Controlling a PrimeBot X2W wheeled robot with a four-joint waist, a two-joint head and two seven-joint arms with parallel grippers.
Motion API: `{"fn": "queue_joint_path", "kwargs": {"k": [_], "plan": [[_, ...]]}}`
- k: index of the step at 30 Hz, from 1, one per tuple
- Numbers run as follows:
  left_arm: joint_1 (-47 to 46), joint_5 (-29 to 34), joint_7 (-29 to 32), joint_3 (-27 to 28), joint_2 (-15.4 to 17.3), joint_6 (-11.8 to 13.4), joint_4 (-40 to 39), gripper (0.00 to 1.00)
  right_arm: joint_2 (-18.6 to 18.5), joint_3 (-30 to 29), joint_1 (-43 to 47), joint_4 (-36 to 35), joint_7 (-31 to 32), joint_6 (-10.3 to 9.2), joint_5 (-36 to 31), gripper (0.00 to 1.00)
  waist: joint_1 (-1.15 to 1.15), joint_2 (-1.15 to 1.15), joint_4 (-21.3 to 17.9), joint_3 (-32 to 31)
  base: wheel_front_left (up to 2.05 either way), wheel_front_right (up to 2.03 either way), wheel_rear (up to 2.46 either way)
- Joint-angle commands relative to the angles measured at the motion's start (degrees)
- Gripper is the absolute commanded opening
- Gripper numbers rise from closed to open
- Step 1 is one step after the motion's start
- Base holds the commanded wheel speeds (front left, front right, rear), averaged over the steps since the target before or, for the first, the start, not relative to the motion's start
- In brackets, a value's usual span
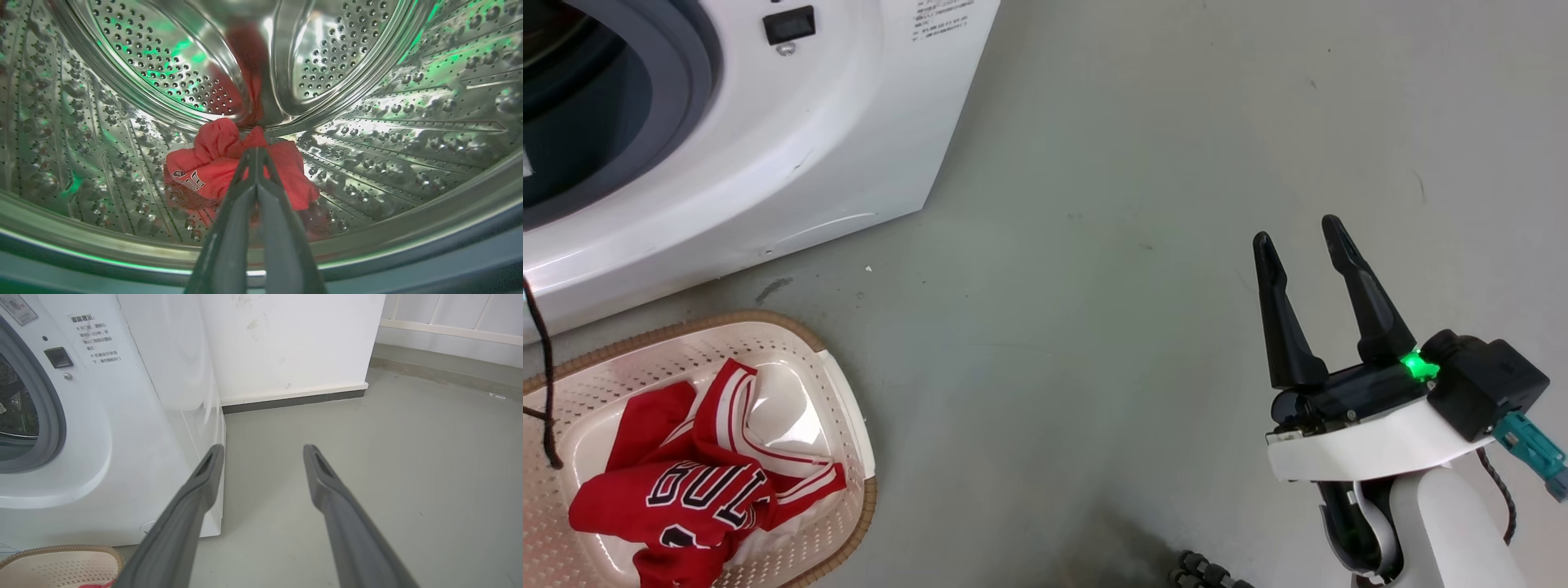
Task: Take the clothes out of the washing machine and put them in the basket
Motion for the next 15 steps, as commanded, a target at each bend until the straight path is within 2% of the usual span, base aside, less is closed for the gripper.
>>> {"fn": "queue_joint_path", "kwargs": {"k": [1, 2, 3, 4, 15], "plan": [[0.9, -0.2, 0.1, 0.0, -0.1, 0.3, -0.4, 0.26, 0.0, 0.1, 0.4, -0.3, -0.1, -0.04, 0.2, 1.0, 0.0, 0.0, 0.1, -0.2, 0.0, 0.0, 0.0], [1.1, -0.2, 0.4, 0.0, -0.1, 0.4, -0.7, 0.47, 0.0, 0.2, 0.4, -0.2, -0.1, -0.04, 0.2, 1.0, 0.0, 0.0, 0.1, -0.4, 0.0, 0.0, 0.0], [1.2, -0.2, 0.9, -0.1, 0.0, 0.6, -1.0, 0.88, 0.0, 0.2, 0.5, -0.1, -0.1, -0.04, 0.3, 1.0, 0.0, 0.0, 0.1, -0.5, 0.0, 0.0, 0.0], [1.0, -0.2, 1.3, -0.2, 0.1, 0.7, -1.4, 1.0, 0.0, 0.3, 0.5, -0.1, -0.1, -0.04, 0.4, 1.0, 0.0, 0.0, 0.1, -0.6, 0.0, 0.0, 0.0], [-2.9, 1.1, 7.5, -1.8, 2.9, 1.1, -1.8, 1.0, 0.0, 1.2, 1.0, 0.6, -0.1, -0.04, 1.2, 1.0, 0.0, 0.0, -1.3, -0.2, 0.0, 0.0, 0.0]]}}
